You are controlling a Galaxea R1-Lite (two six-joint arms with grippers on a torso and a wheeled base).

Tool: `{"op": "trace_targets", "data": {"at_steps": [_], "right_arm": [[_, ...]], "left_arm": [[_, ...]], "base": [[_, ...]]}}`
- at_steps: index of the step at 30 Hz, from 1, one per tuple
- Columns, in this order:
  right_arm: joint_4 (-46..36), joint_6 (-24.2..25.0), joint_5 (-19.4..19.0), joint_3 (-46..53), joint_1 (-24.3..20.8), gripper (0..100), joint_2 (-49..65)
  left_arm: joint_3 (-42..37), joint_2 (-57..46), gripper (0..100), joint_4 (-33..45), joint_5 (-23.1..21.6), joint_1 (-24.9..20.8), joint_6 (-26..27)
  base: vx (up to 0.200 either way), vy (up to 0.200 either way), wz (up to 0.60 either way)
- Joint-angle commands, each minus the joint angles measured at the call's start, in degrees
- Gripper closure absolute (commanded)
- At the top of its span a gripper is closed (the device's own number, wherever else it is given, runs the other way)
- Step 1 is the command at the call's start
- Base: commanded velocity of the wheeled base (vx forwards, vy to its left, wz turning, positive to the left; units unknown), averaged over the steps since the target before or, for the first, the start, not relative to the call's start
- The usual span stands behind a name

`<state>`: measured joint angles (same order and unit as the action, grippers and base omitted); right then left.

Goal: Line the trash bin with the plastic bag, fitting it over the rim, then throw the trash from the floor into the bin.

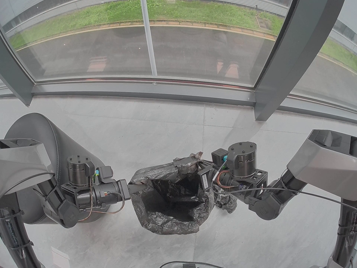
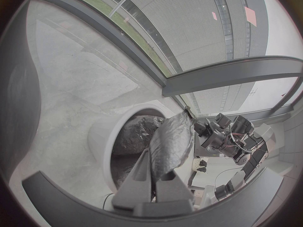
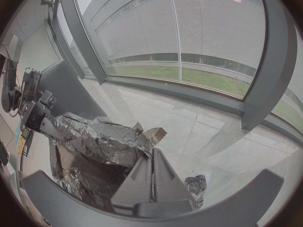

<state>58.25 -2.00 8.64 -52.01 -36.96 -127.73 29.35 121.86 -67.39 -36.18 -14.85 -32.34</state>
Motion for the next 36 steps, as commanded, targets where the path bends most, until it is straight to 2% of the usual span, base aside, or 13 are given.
{"op": "trace_targets", "data": {"at_steps": [1,14,20,36], "right_arm": [[-0.24,-0.2,0.15,-3.54,0.66,100,-2.35],[-1.29,-0.64,0.15,-11.19,2.33,100,-7.71],[-0.68,-0.64,-0.03,-12.42,2.86,100,-9.55],[-1.29,-0.64,-0.73,-16.29,3.3,100,-12.98]], "left_arm": [[1.06,2.24,100,-0.11,0.15,2.02,0.35],[4.04,5.5,100,-1.52,0.23,2.63,0.61],[6.42,7.34,100,-1.43,2.34,2.72,0.44],[11.43,9.19,100,-0.81,2.34,3.77,-0.62]], "base": [[0.0,0.0,0.0],[0.0,0.0,0.0],[0.0,0.0,0.0],[0.0,0.0,0.0]]}}
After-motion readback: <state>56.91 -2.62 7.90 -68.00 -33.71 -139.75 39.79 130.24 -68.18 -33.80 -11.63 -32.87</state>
